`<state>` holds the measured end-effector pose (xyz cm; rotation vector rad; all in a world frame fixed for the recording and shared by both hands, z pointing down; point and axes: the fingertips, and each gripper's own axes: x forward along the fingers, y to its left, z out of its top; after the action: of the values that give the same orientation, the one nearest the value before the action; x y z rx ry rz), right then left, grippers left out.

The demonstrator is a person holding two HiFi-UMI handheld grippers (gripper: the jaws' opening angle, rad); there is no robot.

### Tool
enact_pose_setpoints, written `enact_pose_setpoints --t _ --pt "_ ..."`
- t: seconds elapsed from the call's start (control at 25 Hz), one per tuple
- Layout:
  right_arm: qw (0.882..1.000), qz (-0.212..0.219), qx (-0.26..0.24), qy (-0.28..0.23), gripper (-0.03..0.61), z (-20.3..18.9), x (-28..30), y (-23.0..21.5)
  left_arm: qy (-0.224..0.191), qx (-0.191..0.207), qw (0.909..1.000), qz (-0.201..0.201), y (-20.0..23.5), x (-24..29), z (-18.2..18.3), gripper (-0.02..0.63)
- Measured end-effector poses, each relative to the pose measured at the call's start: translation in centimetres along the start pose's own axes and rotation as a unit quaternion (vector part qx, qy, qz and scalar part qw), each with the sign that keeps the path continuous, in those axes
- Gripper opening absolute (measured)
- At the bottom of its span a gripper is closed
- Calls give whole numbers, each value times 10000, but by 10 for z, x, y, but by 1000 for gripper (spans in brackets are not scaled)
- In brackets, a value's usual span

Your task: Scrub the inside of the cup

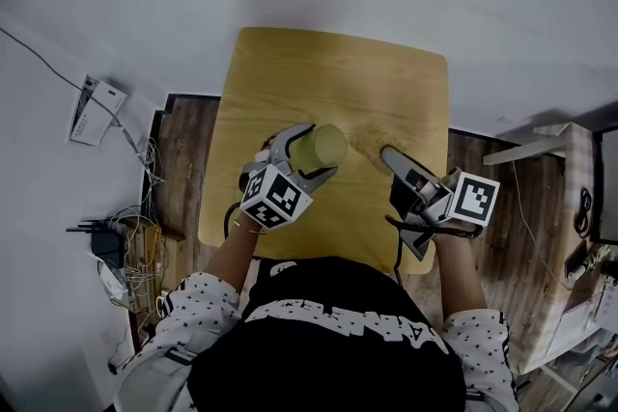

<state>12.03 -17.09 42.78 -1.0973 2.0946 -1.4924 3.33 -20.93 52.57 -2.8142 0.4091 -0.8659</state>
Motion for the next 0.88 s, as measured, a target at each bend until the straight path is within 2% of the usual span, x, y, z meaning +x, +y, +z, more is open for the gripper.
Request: enact_pose_setpoints --t 0.2,0.4,0.68,0.88 --pt "9991 -326 -257 -112 54 5 -3 -8 -109 -299 9994 -163 -1 14 -12 368" --pt "9975 -537 -411 -208 54 7 -3 -11 -173 -362 9987 -316 -2 20 -24 367" --pt "9963 -734 -382 -244 54 6 -6 -17 -229 -432 9974 -531 -9 39 -35 367" --pt "9958 -792 -392 -219 54 4 -6 -19 -316 -517 9967 -546 -11 48 -34 368"
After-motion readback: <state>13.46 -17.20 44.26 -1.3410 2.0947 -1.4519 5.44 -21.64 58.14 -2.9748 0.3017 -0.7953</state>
